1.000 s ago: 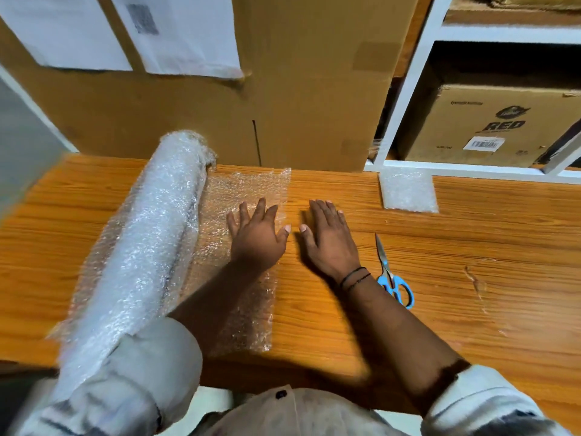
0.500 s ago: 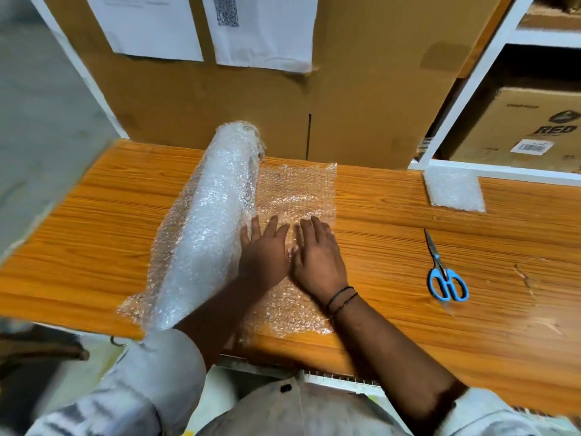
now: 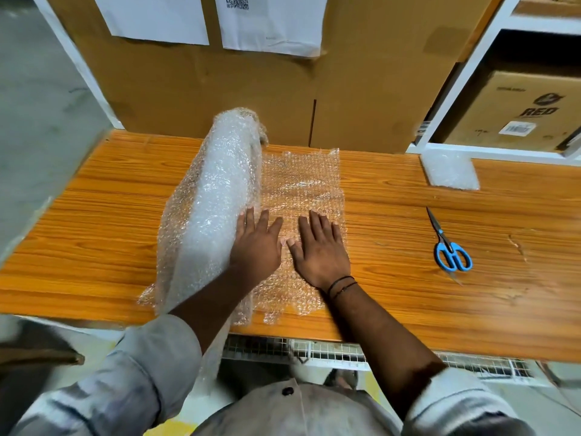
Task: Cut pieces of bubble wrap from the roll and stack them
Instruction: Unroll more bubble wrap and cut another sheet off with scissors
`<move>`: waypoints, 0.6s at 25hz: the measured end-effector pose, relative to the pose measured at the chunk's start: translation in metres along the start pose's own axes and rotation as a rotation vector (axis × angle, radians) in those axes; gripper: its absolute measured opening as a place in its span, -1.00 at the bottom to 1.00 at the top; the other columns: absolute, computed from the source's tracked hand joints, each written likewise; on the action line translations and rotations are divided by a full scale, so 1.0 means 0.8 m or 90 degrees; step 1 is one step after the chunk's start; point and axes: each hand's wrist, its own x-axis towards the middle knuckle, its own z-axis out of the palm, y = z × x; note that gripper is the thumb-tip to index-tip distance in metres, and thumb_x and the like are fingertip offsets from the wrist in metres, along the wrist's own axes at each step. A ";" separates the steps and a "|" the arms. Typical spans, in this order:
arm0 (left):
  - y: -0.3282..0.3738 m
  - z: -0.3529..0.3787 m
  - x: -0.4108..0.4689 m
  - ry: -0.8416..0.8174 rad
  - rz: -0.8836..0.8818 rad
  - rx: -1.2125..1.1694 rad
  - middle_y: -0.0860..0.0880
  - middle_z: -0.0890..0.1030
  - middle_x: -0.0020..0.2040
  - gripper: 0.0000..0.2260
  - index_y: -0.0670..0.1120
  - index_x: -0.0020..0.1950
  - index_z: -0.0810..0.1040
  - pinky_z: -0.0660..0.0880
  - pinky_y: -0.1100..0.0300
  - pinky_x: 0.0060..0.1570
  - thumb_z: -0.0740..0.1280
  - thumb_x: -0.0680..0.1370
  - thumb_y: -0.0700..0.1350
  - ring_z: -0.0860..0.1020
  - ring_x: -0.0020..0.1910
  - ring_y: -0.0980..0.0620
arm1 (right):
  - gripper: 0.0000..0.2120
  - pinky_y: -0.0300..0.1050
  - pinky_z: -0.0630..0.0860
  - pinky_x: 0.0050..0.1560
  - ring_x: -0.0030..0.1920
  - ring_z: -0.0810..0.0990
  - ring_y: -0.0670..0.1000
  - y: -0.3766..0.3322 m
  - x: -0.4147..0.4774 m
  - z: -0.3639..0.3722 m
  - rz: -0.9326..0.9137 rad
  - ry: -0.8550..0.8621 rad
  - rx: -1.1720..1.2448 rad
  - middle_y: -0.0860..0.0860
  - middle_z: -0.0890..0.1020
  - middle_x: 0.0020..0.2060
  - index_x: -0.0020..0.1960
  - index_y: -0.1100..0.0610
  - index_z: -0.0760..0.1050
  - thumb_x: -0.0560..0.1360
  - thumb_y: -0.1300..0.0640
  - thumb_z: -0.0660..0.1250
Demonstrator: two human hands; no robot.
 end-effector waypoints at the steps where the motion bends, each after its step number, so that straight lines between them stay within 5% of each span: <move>1: -0.005 -0.001 -0.002 0.002 0.004 0.003 -0.19 0.12 0.66 -0.48 -0.01 0.67 0.12 -0.17 -0.20 0.60 0.06 0.71 0.06 0.00 0.64 -0.32 | -0.34 0.15 -0.16 0.65 0.68 -0.07 0.13 0.001 -0.001 0.000 0.004 -0.003 -0.001 0.09 -0.01 0.69 0.70 0.05 0.00 0.70 -0.27 -0.11; 15: -0.044 -0.021 -0.016 0.033 0.078 0.007 -0.17 0.16 0.66 -0.34 0.03 0.64 0.20 -0.19 -0.17 0.60 0.14 0.62 0.33 -0.01 0.65 -0.26 | -0.29 0.16 -0.25 0.64 0.68 -0.20 0.10 0.053 -0.027 -0.017 0.060 -0.032 -0.025 0.00 -0.13 0.69 0.71 -0.03 -0.12 0.68 -0.36 -0.16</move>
